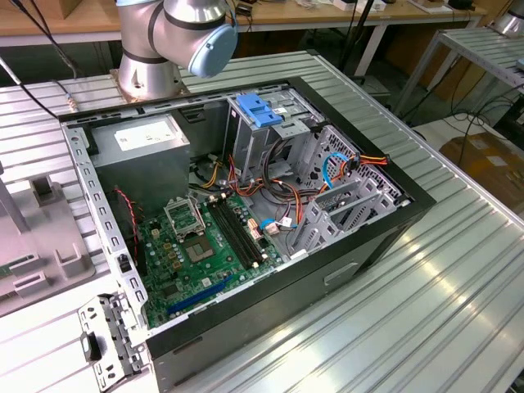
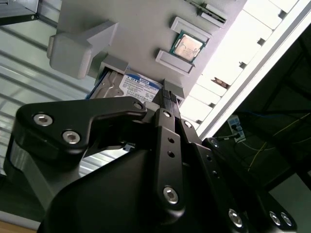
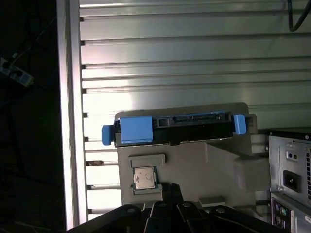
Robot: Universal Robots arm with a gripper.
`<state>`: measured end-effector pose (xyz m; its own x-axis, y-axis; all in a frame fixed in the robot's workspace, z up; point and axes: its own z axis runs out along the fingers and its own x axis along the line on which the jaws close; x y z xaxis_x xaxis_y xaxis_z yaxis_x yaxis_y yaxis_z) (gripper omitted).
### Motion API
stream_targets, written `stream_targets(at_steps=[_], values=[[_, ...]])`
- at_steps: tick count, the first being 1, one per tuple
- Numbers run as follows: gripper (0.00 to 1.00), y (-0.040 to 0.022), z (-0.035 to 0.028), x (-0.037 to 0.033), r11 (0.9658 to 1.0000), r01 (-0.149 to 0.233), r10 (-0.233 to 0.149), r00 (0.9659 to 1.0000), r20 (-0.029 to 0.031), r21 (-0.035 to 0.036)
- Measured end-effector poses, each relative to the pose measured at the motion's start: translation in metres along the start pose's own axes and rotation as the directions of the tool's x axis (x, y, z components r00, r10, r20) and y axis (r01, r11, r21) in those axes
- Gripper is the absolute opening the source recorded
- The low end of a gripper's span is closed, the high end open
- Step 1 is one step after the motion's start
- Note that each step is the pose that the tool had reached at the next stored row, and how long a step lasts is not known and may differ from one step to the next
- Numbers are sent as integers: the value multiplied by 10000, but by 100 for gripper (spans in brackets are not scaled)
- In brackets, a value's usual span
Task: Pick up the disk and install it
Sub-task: 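Reach for the disk, then pick up the disk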
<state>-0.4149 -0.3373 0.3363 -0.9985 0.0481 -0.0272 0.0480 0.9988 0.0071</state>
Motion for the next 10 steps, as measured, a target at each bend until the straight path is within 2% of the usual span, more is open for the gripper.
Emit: stream_targets(at_steps=[10], values=[[11, -2, 0, 0, 10000, 4, -4, 10000, 1, -1]])
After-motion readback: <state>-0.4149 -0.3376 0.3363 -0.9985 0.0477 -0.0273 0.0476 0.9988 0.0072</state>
